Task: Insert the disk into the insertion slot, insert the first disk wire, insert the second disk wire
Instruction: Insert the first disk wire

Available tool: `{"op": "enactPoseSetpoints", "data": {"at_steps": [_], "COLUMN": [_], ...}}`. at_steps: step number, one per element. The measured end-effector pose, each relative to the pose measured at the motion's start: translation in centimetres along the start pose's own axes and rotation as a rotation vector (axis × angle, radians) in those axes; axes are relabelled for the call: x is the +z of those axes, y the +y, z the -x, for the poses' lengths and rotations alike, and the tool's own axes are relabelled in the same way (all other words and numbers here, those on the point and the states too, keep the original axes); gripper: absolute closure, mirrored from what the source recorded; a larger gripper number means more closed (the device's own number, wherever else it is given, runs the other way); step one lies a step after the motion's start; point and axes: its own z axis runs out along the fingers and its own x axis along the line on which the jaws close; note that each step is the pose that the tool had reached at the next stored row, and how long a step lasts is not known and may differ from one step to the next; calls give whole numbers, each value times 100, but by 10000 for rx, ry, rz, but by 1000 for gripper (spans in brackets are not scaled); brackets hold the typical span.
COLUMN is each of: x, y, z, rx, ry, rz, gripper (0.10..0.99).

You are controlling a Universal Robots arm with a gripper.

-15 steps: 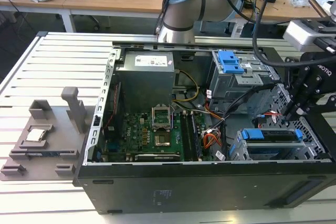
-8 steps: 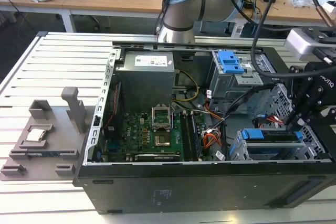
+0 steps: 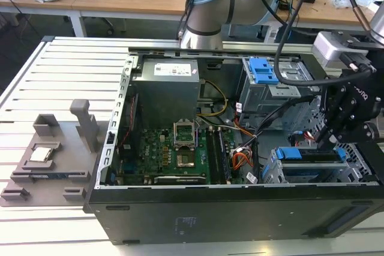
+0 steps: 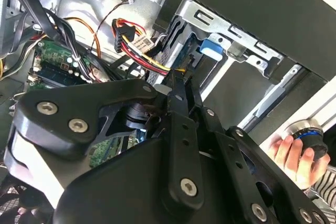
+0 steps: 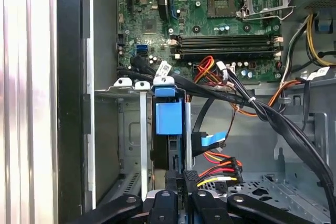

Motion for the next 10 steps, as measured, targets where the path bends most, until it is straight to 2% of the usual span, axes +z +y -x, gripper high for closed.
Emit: {"op": "enactPoseSetpoints", "data": {"at_steps": [10], "x": [60], "y": [-24], "z": [5], "rx": [3], "ry": [32], "rz": [-1], "gripper": [918]}}
